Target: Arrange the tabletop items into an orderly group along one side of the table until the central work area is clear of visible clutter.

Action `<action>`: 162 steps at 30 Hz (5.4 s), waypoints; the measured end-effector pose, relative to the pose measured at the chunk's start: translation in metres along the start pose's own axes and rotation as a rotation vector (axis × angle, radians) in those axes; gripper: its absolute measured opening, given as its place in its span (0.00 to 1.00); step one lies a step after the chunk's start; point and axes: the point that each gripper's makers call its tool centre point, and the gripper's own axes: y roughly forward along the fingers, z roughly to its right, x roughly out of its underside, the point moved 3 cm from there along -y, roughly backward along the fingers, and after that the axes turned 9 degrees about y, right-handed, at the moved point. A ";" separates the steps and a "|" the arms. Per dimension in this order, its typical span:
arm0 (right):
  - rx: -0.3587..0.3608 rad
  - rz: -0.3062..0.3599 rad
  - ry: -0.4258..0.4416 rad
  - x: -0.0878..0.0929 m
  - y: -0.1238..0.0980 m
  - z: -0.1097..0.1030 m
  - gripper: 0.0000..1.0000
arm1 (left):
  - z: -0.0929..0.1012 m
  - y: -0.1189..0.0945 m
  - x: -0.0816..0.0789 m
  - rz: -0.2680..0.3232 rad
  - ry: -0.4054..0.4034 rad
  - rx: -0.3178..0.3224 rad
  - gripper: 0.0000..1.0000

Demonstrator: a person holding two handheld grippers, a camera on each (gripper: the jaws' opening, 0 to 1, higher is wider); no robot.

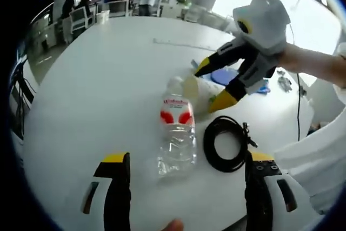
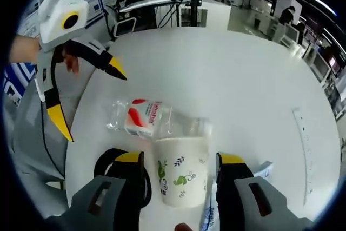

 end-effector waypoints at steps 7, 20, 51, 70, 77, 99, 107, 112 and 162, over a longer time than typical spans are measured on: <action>0.020 -0.051 -0.006 0.008 0.006 0.003 0.42 | -0.009 -0.006 0.009 0.008 -0.049 -0.018 0.84; 0.036 -0.008 0.030 0.013 -0.003 0.005 0.34 | -0.008 -0.008 0.010 0.015 -0.067 -0.020 0.83; 0.216 0.541 0.427 0.009 -0.079 0.023 0.34 | 0.014 0.002 -0.022 0.051 0.001 0.043 0.83; 0.135 0.764 0.604 -0.027 -0.101 0.010 0.35 | 0.026 0.022 -0.055 0.107 0.004 0.051 0.81; 0.102 0.810 0.639 -0.036 -0.106 0.003 0.35 | 0.031 0.031 -0.073 0.140 -0.014 0.054 0.79; 0.068 0.813 0.615 -0.035 -0.111 -0.014 0.35 | 0.041 0.034 -0.107 0.232 0.000 0.055 0.71; 0.064 0.820 0.612 -0.037 -0.114 -0.015 0.35 | 0.051 0.034 -0.117 0.258 0.159 0.054 0.60; 0.057 0.827 0.613 -0.037 -0.117 -0.013 0.35 | 0.058 0.033 -0.121 0.281 0.224 0.068 0.49; 0.079 0.954 0.293 -0.046 -0.096 0.035 0.34 | 0.010 0.017 -0.090 0.290 0.082 -0.096 0.46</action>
